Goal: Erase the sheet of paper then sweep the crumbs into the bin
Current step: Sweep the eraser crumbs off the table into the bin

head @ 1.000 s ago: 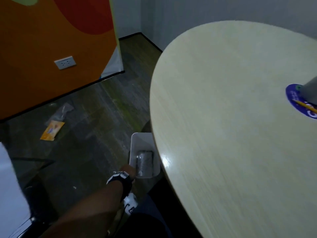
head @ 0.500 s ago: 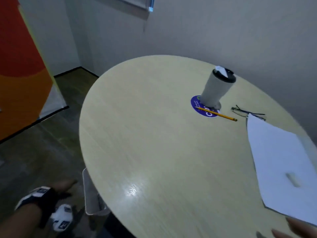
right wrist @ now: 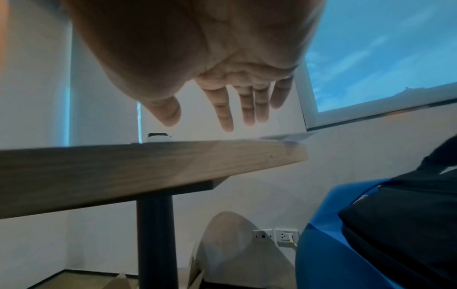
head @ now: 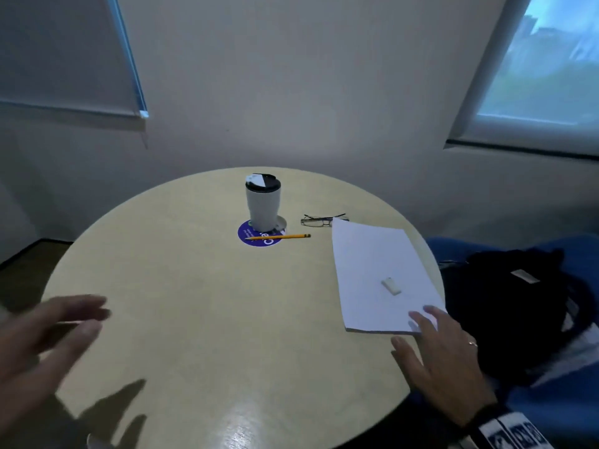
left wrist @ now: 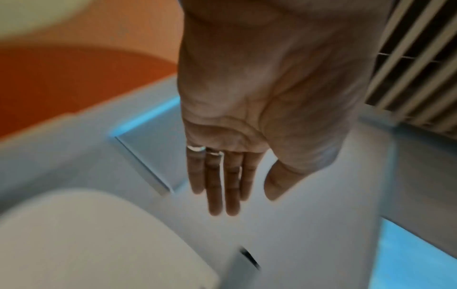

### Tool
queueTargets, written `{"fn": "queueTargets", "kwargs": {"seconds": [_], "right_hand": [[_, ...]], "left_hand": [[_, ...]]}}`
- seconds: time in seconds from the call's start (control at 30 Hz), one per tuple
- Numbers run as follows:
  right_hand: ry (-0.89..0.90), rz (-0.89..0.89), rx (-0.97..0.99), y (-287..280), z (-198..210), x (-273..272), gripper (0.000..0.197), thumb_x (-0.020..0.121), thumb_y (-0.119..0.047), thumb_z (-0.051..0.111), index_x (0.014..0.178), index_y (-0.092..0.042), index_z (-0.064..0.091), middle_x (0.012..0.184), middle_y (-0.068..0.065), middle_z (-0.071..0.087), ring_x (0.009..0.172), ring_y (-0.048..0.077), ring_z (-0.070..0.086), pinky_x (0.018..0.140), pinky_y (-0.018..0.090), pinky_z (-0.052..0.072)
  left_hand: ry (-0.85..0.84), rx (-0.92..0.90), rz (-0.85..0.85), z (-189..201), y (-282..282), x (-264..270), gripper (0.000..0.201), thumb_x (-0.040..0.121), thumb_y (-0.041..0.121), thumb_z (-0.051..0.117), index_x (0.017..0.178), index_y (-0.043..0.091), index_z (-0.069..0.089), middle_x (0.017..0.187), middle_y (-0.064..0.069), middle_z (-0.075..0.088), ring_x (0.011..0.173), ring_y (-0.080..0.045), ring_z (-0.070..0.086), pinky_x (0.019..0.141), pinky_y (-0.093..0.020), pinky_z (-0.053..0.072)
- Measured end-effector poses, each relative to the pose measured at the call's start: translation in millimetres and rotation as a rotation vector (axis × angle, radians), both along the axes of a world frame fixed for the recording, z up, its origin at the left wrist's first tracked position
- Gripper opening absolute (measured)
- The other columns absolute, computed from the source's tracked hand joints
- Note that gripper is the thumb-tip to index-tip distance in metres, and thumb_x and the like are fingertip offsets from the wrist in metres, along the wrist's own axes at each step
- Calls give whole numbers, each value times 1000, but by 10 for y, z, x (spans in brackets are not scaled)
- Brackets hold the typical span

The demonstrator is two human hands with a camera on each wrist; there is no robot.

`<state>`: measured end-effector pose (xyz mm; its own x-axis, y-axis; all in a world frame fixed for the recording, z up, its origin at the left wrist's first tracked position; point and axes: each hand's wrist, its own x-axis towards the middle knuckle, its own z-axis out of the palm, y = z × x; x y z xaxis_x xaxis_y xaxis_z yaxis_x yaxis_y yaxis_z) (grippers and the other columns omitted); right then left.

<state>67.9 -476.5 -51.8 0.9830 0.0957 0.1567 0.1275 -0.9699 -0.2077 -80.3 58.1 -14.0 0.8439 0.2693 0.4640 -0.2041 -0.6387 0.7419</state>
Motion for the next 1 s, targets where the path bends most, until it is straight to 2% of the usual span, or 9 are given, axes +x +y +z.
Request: {"fn": "queueTargets", "kwargs": {"seconds": [0.1,0.17,0.27,0.47,0.57,0.63,0.73,0.9,1.0], "right_hand": [[190,27,-80,12,-13,9,118,83,-92,-11,155,-25,53,167,6,42,156,24,38,123,54,25],[188,100,-44,53,19,-99,93,98,-82,8,134,-24,71,137,3,67,128,26,65,110,49,35],[-46,317,47,207,-52,-307,50,108,-63,30,119,-33,68,104,-21,59,96,9,64,93,39,32],[-158,401,194,115,-13,-283,51,107,-63,39,135,-30,66,142,-10,64,132,10,53,103,39,33],[77,198,92,-103,10,-148,89,92,-87,6,161,-40,37,176,-13,16,159,4,14,119,38,17],[269,163,1,-202,-42,-112,124,61,-94,-34,168,-44,7,170,-23,-19,154,-4,-17,127,35,4],[364,174,-20,-160,23,-111,140,43,-90,-48,168,-41,-6,162,-24,-31,149,-3,-28,129,37,-1],[286,273,-11,28,-17,-147,139,48,-89,-48,168,-40,0,169,-20,-25,152,-3,-25,127,33,-5],[218,354,68,136,-99,-200,110,90,-89,-11,158,-27,49,175,-4,19,158,4,8,119,31,11]], "left_hand": [[138,117,-205,638,-1226,125,9,99,39,69,104,39,76,103,29,74,93,10,71,68,-31,57],[137,271,-402,490,-1852,141,13,99,49,61,106,44,70,107,34,68,91,12,68,70,-19,56],[232,363,-507,45,-2242,302,21,102,55,49,116,44,60,120,30,56,95,7,64,72,-20,57],[429,661,-496,-47,-2872,533,66,102,66,18,152,30,41,172,7,19,153,-18,34,112,-33,46],[500,786,-486,-137,-3037,701,71,106,66,13,140,21,54,153,-7,57,135,-25,61,90,-36,62],[457,858,-411,-281,-3149,793,74,104,69,6,136,22,55,141,-2,67,124,-19,68,83,-35,62],[458,896,-387,-454,-3188,808,78,103,73,4,130,25,60,132,3,73,113,-14,73,81,-33,63],[462,888,-305,-645,-3051,647,79,99,77,9,131,24,58,134,1,72,115,-19,73,99,-39,39],[487,825,-260,-636,-2830,502,84,97,80,13,123,27,73,133,3,72,114,-18,74,98,-40,41]]}}
